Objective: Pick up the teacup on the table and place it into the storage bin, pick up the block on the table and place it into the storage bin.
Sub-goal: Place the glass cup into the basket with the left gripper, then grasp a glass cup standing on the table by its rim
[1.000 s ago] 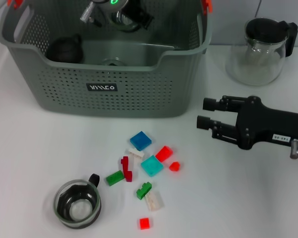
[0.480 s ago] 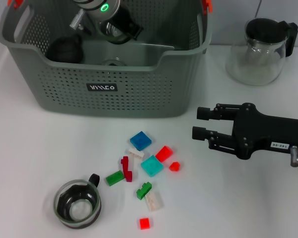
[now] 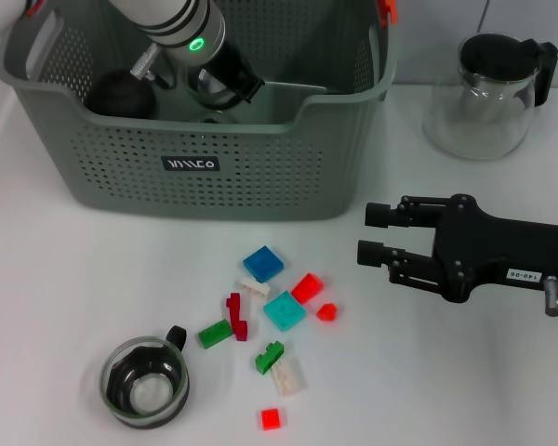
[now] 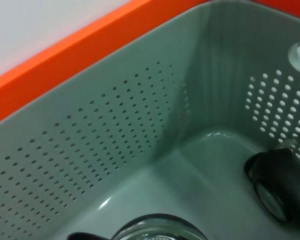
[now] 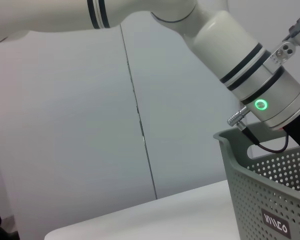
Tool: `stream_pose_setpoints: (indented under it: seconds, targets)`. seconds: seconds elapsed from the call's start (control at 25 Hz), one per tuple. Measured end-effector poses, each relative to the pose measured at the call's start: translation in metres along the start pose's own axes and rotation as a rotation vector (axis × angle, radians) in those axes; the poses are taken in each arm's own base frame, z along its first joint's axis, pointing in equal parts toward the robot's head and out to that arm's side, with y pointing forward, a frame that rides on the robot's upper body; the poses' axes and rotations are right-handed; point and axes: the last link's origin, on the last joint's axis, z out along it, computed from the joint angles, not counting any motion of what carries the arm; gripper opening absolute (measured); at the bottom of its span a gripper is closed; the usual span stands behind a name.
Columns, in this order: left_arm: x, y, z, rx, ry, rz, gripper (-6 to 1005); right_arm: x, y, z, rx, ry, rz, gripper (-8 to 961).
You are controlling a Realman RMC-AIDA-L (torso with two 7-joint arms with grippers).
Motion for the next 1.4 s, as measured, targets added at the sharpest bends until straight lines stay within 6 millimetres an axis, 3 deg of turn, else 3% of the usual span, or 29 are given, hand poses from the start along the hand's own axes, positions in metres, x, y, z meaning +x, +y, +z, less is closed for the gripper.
stream_pose_setpoints:
  seconds: [0.32,0.52,0.72,0.76,0.8,0.96,1.16,1.24,1.4]
  targets:
    - [-0.002,-0.002,0.001,0.004,0.008,-0.015,136,0.0,0.0,-0.001,0.003,-0.002,0.0,518]
    - [0.002,-0.011,-0.009,-0.002,0.069,-0.084,275,0.0,-0.001,-0.002,0.007,0.0,-0.001,518]
    - [-0.007,-0.03,-0.05,-0.114,0.327,-0.237,473,0.0,-0.001,-0.004,0.009,0.0,0.001,518]
    - [-0.007,-0.03,-0.05,-0.114,0.327,-0.237,480,0.0,-0.001,-0.004,0.01,-0.001,0.001,518]
    - [-0.024,-0.036,-0.068,-0.245,0.451,-0.304,487,0.0,-0.001,-0.004,0.01,-0.001,0.002,517]
    - [-0.065,-0.041,-0.092,-0.505,0.652,-0.381,516,0.0,-0.001,-0.004,0.009,-0.002,0.001,517]
    - [-0.117,-0.034,-0.136,-0.797,0.905,-0.24,512,-0.001,-0.001,-0.003,0.009,-0.003,0.001,517]
    - [-0.136,-0.027,-0.143,-0.833,0.909,-0.142,511,-0.001,-0.001,-0.003,0.008,-0.003,0.001,517]
    - [-0.172,-0.014,-0.14,-0.809,0.73,-0.01,508,-0.002,-0.002,-0.002,0.01,0.0,-0.001,517]
